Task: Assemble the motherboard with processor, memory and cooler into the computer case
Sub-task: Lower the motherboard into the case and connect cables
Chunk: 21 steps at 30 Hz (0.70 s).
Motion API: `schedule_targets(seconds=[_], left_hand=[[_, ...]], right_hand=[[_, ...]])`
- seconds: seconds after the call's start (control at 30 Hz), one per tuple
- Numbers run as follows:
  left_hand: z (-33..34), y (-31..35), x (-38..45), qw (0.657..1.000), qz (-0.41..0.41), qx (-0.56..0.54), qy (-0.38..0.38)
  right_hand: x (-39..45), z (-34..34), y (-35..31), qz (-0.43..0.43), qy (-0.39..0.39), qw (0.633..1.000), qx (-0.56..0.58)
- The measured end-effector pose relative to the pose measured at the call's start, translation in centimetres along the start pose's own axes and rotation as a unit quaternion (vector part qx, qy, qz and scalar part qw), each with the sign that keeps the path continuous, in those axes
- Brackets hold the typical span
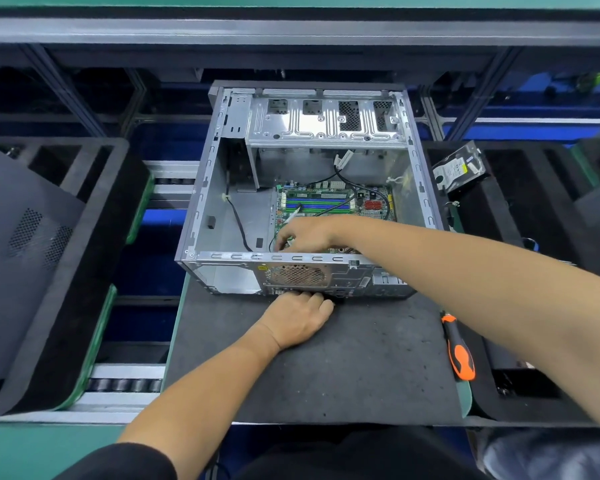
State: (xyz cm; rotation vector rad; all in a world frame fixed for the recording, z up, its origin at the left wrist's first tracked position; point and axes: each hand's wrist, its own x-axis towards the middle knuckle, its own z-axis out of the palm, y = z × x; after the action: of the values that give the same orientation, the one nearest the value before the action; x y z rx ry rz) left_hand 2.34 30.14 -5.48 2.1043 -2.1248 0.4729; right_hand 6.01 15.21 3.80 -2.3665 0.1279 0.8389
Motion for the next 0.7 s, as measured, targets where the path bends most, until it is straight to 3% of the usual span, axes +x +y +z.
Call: schedule_targets(seconds=[0.5,0.7], left_hand=[[-0.06,-0.58,0.04,0.999,0.0,-0.011,0.03],[-0.61,-0.66,0.15,1.0,0.005,-0.021,0.002]], right_hand=[[0.95,-0.05,-0.44,0.0,-0.006,0.998,-0.06],[1.17,-0.07,-0.14,0.01,-0.01,0.998,-0.054]])
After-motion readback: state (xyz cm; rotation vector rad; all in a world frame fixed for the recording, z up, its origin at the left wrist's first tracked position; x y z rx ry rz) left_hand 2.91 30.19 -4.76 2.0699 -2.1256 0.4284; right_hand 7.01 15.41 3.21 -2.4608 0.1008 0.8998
